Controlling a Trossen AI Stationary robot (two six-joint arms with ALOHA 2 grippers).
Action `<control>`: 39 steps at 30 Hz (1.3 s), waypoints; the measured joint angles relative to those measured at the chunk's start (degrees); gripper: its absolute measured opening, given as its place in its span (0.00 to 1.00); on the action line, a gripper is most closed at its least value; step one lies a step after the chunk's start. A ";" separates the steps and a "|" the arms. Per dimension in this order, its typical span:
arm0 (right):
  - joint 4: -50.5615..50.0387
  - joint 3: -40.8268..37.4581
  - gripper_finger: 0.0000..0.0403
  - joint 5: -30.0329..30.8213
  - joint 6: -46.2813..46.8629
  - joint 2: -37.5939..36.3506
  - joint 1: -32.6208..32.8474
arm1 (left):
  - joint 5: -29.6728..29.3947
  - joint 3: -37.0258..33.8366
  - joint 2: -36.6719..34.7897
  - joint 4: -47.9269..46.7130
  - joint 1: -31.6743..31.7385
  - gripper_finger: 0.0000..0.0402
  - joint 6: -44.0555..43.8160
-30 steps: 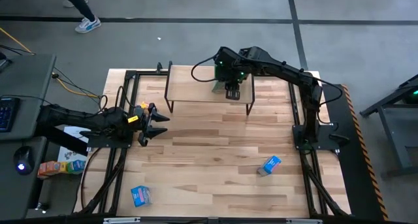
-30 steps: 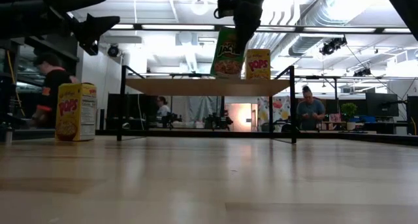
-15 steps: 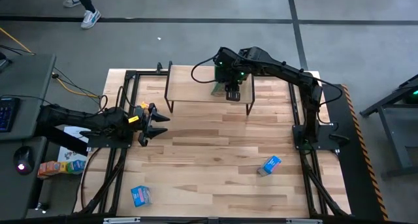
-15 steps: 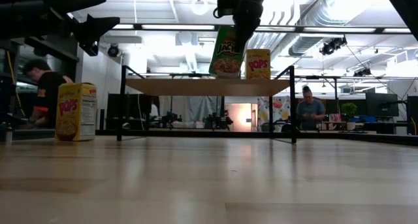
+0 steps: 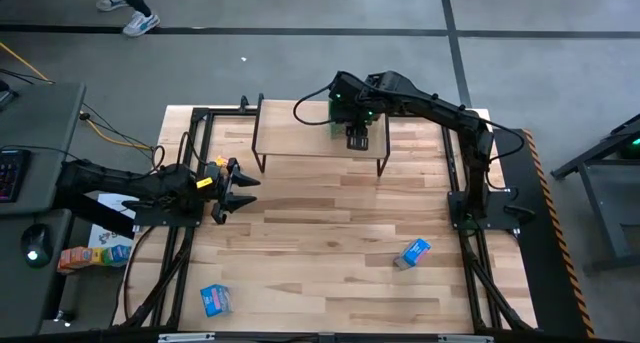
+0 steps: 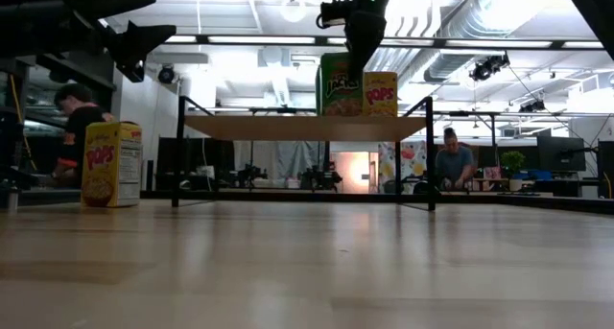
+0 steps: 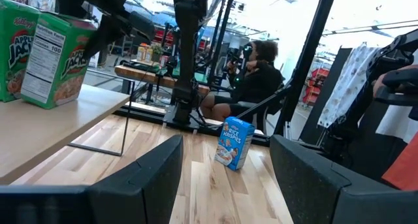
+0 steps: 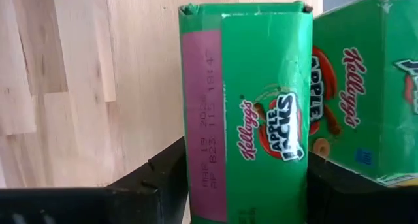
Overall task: Stack cereal on shelf
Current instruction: Put the green cereal box on the shelf aligned with the other green cereal box
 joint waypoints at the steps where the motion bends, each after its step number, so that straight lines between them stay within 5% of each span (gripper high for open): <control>1: 0.00 0.00 0.47 0.04 -0.25 0.00 0.00 | 0.00 0.00 0.00 0.00 -0.01 0.55 0.00; 39: 2.74 0.11 0.47 2.50 0.91 0.00 0.02 | -0.01 0.00 0.00 -0.37 0.00 0.55 0.00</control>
